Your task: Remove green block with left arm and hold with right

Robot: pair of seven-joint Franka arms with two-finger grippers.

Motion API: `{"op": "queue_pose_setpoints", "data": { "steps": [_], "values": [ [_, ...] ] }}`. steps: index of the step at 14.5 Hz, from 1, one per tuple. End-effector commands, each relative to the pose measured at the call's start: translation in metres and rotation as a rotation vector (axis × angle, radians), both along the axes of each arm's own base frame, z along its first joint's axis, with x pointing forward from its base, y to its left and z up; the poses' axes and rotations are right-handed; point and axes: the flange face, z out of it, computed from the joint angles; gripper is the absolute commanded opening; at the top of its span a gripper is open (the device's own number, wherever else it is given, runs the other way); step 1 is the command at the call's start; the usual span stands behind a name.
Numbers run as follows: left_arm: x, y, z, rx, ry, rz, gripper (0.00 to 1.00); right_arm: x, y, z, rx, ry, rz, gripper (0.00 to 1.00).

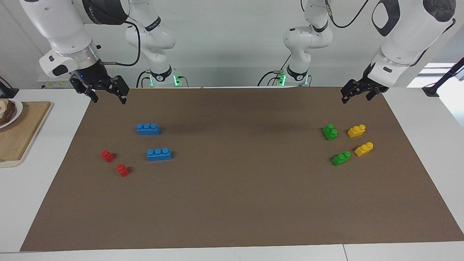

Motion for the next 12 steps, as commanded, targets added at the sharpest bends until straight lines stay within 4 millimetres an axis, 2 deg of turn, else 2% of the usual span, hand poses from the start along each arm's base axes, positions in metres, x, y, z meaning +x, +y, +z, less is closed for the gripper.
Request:
{"op": "queue_pose_setpoints", "data": {
  "steps": [1, 3, 6, 8, 12],
  "values": [
    [0.010, -0.007, -0.001, 0.033, -0.020, -0.052, 1.00, -0.007, -0.002, 0.001, -0.028, 0.009, 0.020, 1.00],
    [0.012, -0.016, 0.002, 0.031, -0.056, -0.090, 1.00, -0.006, -0.006, -0.003, -0.028, 0.012, 0.013, 1.00],
    [0.014, -0.015, 0.004, 0.027, -0.072, -0.088, 1.00, -0.005, -0.009, -0.006, -0.027, 0.017, 0.007, 1.00],
    [0.016, -0.005, 0.008, 0.026, -0.097, -0.068, 1.00, -0.005, -0.010, -0.005, -0.027, 0.017, 0.005, 1.00],
    [0.013, 0.000, 0.015, 0.028, -0.108, -0.057, 1.00, -0.005, -0.012, -0.005, -0.025, 0.018, -0.002, 1.00]
  ]
}}
